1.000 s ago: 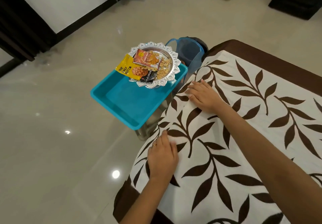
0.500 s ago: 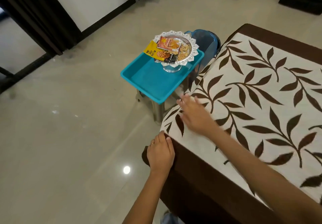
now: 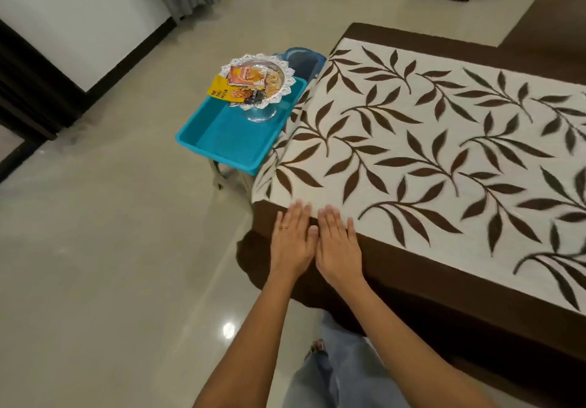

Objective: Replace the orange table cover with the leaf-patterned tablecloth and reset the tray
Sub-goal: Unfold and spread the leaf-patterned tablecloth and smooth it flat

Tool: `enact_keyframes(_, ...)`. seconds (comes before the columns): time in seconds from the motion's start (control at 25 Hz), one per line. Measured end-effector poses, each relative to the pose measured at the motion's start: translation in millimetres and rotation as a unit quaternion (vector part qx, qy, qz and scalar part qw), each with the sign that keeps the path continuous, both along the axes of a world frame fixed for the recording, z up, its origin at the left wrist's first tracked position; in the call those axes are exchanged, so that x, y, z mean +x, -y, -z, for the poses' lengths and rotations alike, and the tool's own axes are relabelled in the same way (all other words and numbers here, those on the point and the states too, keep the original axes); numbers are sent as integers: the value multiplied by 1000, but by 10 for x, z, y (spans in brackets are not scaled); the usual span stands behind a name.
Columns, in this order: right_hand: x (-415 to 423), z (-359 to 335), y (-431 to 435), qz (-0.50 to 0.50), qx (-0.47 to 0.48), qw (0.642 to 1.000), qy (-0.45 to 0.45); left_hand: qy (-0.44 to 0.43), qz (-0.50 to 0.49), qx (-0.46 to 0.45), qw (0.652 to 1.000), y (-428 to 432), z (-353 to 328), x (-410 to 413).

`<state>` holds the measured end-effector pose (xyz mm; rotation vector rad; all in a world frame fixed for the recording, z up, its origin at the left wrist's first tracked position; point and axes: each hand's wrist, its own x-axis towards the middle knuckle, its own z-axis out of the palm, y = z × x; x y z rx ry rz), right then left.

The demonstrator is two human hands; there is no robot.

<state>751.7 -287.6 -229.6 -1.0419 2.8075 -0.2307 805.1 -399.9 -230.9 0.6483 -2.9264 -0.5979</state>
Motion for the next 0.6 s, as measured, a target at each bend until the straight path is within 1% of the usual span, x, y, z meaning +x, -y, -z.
enact_keyframes(0.12, -73, 16, -523, 63, -5, 998, 7, 6, -8, -34, 999, 38, 72, 34)
enact_keyframes(0.28, -271, 5, -1576, 142, -3, 990, 4, 27, -8, -37, 999, 33, 29, -2)
enact_keyframes(0.36, -328, -17, -2059, 178, -6, 984, 7, 51, -35, -42, 997, -65, -23, -42)
enact_keyframes(0.44, -343, -64, -2245, 202, -17, 979, 19, 60, -52, -60, 995, -304, -91, -167)
enact_keyframes(0.48, -348, -76, -2228, 206, -23, 978, 24, 45, -23, -58, 997, -500, -137, -263)
enact_keyframes(0.52, -361, -85, -2202, 205, -28, 978, 26, 23, 39, -48, 998, -759, -170, -384)
enact_keyframes(0.6, -410, -81, -2139, 190, -38, 981, 30, 0, 176, -23, 984, -1303, -155, -624)
